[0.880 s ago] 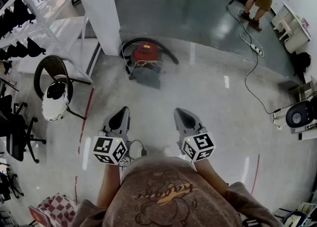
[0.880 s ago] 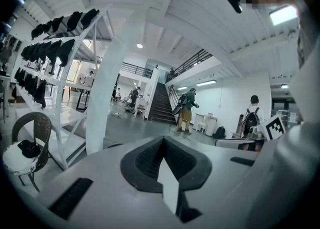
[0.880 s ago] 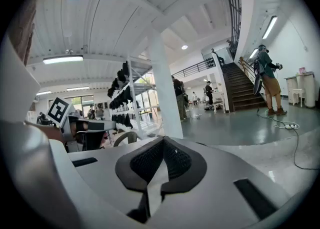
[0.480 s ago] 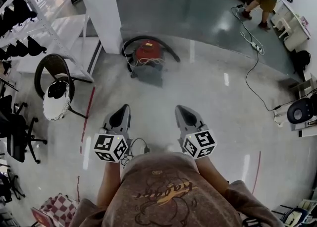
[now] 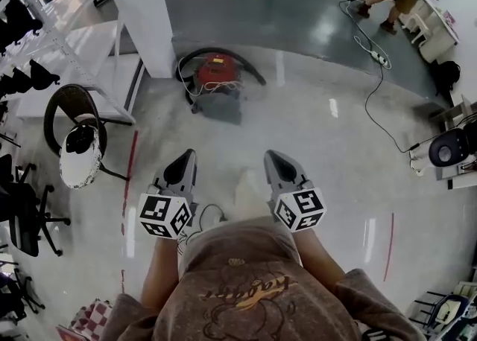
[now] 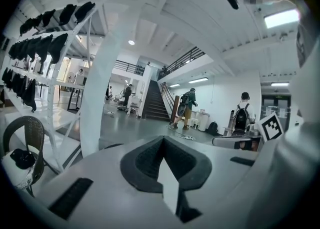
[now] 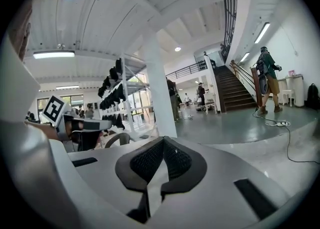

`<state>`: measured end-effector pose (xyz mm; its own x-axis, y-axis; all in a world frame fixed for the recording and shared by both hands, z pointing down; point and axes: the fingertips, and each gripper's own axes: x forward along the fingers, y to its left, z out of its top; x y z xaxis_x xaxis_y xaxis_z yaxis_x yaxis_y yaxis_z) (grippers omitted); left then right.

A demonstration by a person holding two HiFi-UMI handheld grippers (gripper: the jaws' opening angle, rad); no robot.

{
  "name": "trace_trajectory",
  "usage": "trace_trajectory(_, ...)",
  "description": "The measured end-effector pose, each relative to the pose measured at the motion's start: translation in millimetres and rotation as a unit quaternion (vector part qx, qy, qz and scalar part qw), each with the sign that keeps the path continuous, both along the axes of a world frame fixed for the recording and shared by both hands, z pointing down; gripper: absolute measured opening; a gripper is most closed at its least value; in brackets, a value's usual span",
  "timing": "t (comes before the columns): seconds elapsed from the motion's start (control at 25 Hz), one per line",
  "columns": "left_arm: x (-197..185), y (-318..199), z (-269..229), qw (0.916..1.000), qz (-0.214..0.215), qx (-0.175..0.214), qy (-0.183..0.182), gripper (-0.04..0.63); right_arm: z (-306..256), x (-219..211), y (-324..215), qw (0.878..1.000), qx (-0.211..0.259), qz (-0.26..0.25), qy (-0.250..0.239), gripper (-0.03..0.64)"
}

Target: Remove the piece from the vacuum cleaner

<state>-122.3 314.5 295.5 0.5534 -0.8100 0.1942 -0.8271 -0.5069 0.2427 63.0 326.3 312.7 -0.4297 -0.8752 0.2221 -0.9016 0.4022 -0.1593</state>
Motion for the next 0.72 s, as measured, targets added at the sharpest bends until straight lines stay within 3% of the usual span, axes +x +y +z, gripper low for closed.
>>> trace_trajectory(0.4,1.3,-53.6,21.6,0.9998,-0.007,-0.014,0.009,0.002,23.0,-0.7,-51.1,1.000,-0.017,-0.008,0.007,0.000)
trace_trajectory(0.72,8.4,-141.1,22.6,0.9996,-0.014,-0.023,0.008,0.002,23.7,3.2,-143.4,0.999,-0.023,-0.023,0.005,0.000)
